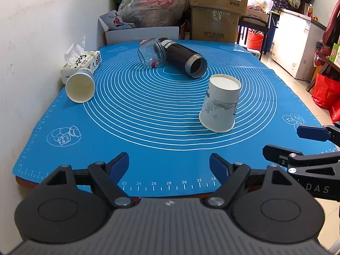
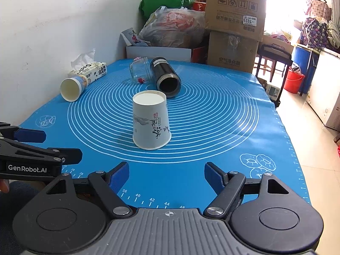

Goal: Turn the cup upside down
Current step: 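Open the right gripper and pull it back from the cup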

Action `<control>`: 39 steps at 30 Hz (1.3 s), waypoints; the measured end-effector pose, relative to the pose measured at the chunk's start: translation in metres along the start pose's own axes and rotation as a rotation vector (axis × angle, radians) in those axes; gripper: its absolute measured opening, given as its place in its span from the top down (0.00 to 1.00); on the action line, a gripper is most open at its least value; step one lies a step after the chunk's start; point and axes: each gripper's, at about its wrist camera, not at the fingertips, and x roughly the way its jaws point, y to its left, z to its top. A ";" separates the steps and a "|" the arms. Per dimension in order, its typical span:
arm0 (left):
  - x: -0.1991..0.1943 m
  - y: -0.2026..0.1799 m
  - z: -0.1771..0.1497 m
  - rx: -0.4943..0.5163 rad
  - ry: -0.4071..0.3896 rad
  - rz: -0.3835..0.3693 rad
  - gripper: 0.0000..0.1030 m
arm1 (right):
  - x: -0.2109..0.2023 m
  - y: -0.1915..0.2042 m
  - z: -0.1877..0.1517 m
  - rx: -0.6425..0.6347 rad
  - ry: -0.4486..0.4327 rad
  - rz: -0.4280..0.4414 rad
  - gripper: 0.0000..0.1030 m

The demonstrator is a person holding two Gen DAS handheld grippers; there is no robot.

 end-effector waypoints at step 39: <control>0.001 0.004 0.001 -0.013 0.020 -0.001 0.19 | 0.000 -0.002 0.003 -0.001 0.001 0.006 0.23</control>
